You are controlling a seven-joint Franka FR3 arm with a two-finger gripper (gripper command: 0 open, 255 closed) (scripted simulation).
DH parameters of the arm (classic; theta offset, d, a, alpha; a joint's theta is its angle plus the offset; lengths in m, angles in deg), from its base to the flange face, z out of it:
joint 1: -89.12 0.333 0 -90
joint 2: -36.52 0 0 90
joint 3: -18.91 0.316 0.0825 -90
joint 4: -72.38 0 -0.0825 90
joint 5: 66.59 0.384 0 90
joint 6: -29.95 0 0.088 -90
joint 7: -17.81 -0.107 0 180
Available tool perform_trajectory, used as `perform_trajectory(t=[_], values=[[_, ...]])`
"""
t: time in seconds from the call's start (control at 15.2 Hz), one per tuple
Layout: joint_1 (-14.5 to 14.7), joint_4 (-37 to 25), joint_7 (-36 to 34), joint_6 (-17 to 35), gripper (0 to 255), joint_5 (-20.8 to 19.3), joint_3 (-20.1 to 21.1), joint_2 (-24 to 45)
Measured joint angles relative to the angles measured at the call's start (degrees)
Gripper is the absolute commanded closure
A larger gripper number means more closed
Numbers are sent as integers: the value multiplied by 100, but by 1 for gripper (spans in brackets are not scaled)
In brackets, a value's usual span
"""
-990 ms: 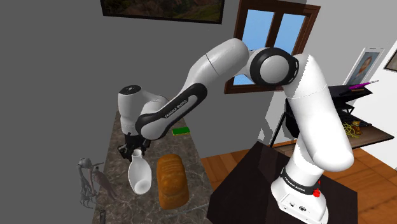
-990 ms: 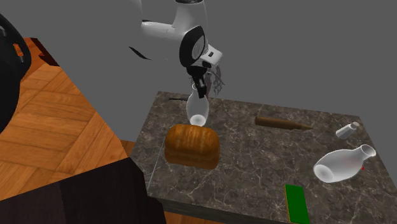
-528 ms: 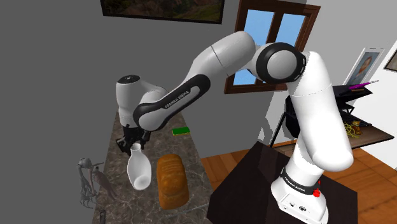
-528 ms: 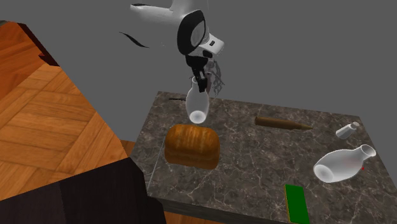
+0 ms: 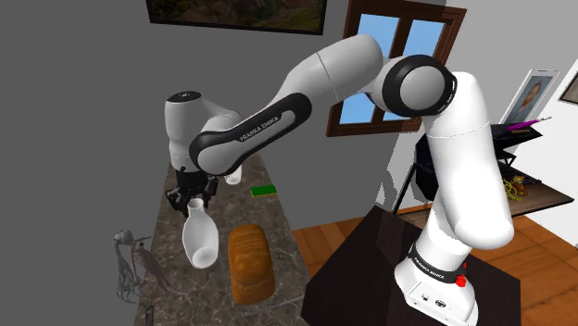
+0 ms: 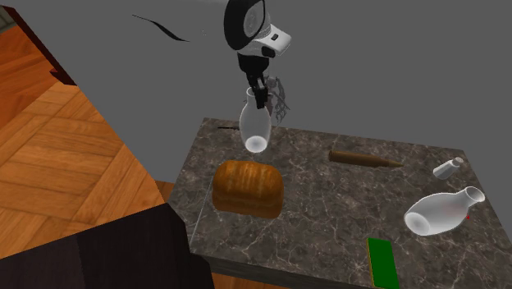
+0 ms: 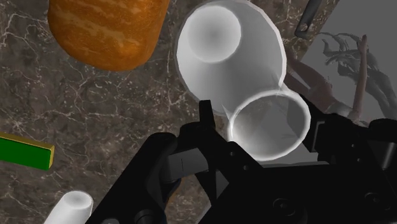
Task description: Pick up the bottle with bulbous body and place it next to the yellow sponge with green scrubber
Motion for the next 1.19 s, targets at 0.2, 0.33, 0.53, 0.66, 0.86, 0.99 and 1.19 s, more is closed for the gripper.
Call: perform_trajectory(t=[0.2,0.33,0.53,0.66,0.86,0.99,1.19], values=[[-17,-50,33,-178,255,59,37,-133],[-19,-131,55,-301,255,87,53,-179],[-33,-196,87,-455,255,130,76,-272],[-38,-310,120,-612,255,163,92,-321],[-45,-439,156,-804,255,202,111,-389],[-48,-507,173,-926,255,230,126,-446],[-49,-671,210,-1138,255,264,142,-499]])
